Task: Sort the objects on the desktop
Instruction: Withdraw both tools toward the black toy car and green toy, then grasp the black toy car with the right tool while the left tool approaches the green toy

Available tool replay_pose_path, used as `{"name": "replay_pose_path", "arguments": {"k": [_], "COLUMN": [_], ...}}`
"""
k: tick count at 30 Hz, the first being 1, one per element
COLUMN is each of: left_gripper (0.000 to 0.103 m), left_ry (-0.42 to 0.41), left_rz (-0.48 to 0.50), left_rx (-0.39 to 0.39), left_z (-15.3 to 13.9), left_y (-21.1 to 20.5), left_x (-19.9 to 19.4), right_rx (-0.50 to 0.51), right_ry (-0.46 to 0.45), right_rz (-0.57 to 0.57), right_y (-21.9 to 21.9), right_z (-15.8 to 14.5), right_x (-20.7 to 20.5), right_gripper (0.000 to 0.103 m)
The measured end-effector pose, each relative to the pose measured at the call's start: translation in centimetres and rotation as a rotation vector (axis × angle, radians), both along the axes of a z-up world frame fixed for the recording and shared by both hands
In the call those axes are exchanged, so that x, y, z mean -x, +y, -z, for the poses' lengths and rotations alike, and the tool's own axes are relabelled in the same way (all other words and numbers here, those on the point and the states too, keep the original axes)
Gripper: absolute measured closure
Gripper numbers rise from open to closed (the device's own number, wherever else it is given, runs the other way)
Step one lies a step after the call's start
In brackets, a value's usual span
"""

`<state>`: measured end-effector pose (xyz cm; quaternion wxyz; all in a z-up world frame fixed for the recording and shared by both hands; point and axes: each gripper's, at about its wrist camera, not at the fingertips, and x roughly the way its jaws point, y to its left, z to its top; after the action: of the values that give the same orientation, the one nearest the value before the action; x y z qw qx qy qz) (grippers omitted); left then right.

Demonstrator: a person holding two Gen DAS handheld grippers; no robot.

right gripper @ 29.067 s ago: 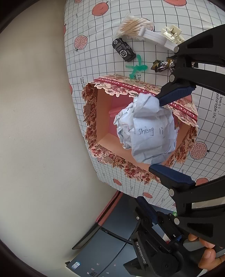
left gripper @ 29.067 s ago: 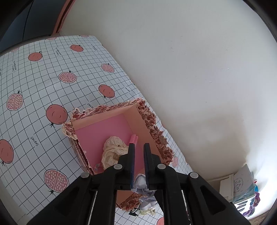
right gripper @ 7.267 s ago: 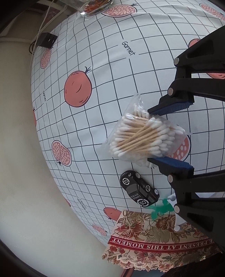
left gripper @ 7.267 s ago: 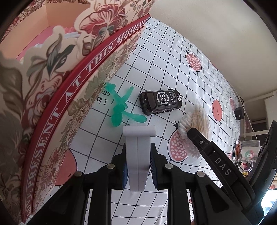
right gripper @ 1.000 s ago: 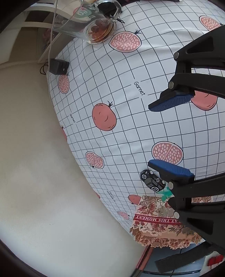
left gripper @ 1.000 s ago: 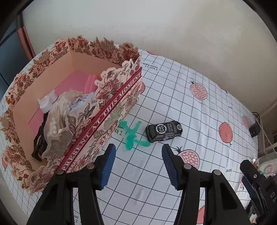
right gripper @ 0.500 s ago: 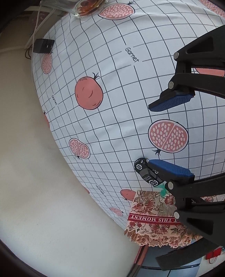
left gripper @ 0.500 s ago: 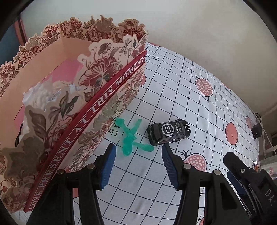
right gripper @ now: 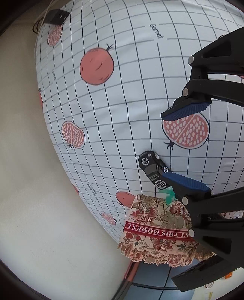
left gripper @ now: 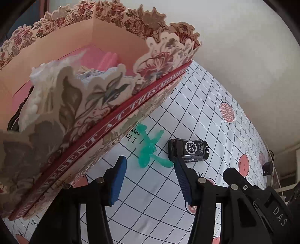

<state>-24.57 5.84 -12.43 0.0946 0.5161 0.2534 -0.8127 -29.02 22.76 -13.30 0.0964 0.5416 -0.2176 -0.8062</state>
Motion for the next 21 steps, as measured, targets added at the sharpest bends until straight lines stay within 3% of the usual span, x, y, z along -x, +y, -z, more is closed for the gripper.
{"name": "replay_pose_path", "arguments": {"k": [8,21], "left_gripper": [0.051,0.051], "left_ry": [-0.001,-0.028], "left_rz": [-0.097,-0.137], "left_rx": [-0.051,-0.062], "left_z": [0.4,0.5], "left_y": [-1.2,-1.8], "left_x": [-0.9,-1.3], "right_rx": [-0.03,-0.105], "right_ry": [0.014,-0.08], "right_rz": [-0.123,-0.2], "right_y": [-2.6,-5.7], "right_z": [0.1,1.7], "right_x": [1.8,4.7], "right_gripper": [0.042,0.039]}}
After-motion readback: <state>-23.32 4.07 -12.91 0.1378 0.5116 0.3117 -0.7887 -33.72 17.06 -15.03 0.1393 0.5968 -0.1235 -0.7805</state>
